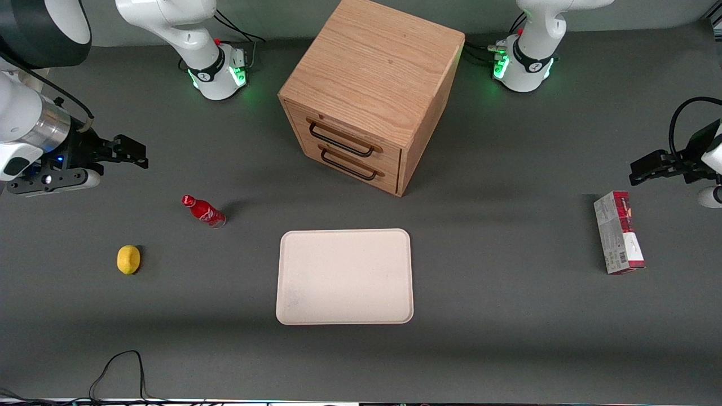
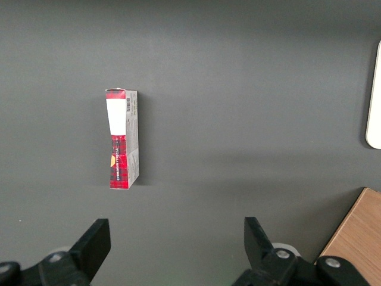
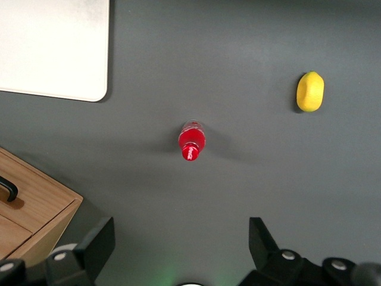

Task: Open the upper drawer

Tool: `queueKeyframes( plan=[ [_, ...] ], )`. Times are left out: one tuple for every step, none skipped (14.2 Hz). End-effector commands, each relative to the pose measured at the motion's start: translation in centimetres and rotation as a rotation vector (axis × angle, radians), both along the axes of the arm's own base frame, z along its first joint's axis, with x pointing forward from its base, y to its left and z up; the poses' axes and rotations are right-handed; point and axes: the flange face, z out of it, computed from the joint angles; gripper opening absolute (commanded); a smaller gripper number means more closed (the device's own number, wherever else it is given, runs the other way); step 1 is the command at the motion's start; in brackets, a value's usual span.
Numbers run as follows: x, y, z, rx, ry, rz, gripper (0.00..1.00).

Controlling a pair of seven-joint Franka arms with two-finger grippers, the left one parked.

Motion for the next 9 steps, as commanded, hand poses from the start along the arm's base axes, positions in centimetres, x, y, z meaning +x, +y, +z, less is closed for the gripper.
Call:
queueKeyframes(
  plan=[
    [0.37,-0.19,0.43,-0.013,0.009,-0.012,1.0],
    [0.44,-0.24,0.49,-0.011,0.008,-0.019,1.0],
    [0.46,-0.32,0.63,-0.009,0.005,-0.01,1.0],
    [0.51,-0.32,0.62,-0.009,0.005,-0.007,1.0],
    [0.53,-0.23,0.76,-0.009,0.002,-0.005,1.0],
    [0.76,-0.22,0.62,-0.009,0.003,-0.005,1.0],
    [0.85,0.14,0.73,-0.007,0.0,-0.001,1.0],
    [1.02,0.26,0.98,-0.005,-0.006,-0.001,1.0],
    [1.16,0.46,1.35,-0.003,-0.007,0.003,1.0]
  ],
)
